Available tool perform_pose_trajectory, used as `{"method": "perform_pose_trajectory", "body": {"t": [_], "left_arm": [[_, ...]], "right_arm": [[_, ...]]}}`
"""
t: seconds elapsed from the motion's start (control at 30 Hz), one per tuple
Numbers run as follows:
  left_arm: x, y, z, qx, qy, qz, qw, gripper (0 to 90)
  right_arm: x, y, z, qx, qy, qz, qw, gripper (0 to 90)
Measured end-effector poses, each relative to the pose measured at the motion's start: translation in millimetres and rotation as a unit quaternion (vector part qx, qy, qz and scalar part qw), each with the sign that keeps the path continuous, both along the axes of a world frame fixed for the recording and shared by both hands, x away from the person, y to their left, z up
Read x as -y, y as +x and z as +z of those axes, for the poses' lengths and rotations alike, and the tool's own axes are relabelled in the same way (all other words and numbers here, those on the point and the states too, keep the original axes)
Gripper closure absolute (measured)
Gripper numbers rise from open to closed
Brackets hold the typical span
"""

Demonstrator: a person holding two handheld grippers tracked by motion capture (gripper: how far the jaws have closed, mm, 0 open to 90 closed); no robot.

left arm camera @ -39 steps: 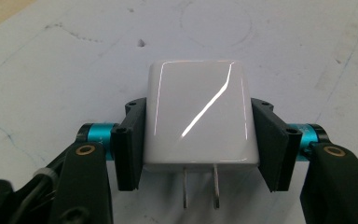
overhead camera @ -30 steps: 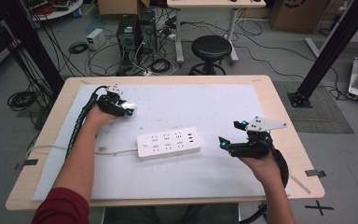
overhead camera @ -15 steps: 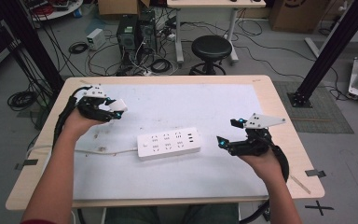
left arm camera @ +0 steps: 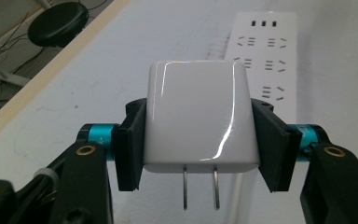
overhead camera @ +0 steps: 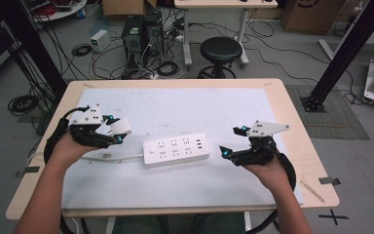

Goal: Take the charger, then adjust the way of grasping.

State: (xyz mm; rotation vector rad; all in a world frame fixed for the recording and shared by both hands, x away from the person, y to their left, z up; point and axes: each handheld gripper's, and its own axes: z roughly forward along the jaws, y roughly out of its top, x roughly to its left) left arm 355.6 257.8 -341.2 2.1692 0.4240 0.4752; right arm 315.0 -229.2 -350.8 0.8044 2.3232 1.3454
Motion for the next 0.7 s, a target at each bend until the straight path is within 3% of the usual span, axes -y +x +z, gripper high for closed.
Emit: {"method": "perform_pose_trajectory", "body": {"t": [0.23, 0.4, 0.6, 0.7], "left_arm": [[16.3, -13.4, -2.9, 0.004, -0.004, -0.022, 0.9997, 42.4], [36.1, -23.0, -5.0, 0.020, -0.002, -0.043, 0.9989, 42.4], [61.6, -34.1, -15.7, 0.038, -0.005, -0.076, 0.9964, 42.4], [74.1, -40.2, -22.2, 0.052, -0.001, -0.086, 0.9949, 42.4]], "right_arm": [[-4.6, 4.3, 1.5, -0.005, 0.005, 0.007, 1.0000, 18.2], [-9.0, 3.4, -3.0, -0.016, 0.009, 0.015, 0.9997, 18.1], [-20.6, 3.0, -7.3, -0.030, 0.010, 0.027, 0.9991, 18.1], [-32.7, 2.4, -12.5, -0.050, 0.021, 0.039, 0.9978, 18.1]]}}
